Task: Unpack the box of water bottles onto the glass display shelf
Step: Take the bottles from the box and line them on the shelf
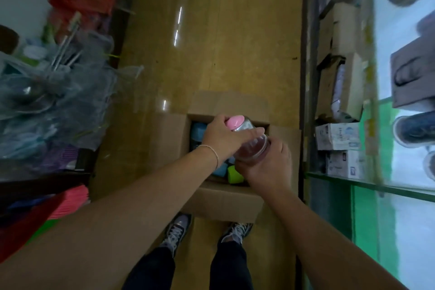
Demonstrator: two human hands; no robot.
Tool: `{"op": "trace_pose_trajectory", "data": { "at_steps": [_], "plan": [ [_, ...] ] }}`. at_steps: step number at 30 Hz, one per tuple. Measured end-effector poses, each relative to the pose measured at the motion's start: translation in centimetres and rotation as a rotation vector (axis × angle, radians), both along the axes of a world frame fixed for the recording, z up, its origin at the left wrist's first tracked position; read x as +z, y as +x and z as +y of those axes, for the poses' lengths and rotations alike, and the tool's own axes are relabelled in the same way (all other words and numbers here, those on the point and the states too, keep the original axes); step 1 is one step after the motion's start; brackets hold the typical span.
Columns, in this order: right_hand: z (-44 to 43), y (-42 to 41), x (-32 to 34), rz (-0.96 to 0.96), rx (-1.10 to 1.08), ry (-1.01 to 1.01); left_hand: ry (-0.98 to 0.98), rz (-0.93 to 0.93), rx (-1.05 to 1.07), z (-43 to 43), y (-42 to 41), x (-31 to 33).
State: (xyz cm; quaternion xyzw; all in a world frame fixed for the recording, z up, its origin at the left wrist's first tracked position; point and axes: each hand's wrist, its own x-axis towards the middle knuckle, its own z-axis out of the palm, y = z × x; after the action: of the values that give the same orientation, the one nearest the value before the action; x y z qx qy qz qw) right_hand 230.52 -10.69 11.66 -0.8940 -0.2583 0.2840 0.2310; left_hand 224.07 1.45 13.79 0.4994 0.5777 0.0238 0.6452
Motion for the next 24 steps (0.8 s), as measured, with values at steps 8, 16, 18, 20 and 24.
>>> {"op": "trace_pose_trajectory", "data": {
  "at_steps": [8,16,18,20,24],
  "plan": [
    [0.0,-2.9,15.3,-0.113,-0.246,0.197,0.339,-0.096,-0.290,0.5,-0.6,16.9],
    [-2.4,-3.8,30.7,-0.308,-0.489,0.373,0.574,-0.382,-0.530,-1.4,0.2,33.0],
    [-3.6,-3.8,34.9,-0.370,-0.550,0.430,0.622,-0.485,-0.574,-2.6,0.4,37.4],
    [-5.1,-3.9,38.7,-0.440,-0.602,0.476,0.656,-0.592,-0.606,-4.1,0.5,41.4],
    [-9.1,-4.3,45.4,-0.556,-0.698,0.547,0.672,-0.772,-0.645,-8.1,0.9,48.1]
  ]
}}
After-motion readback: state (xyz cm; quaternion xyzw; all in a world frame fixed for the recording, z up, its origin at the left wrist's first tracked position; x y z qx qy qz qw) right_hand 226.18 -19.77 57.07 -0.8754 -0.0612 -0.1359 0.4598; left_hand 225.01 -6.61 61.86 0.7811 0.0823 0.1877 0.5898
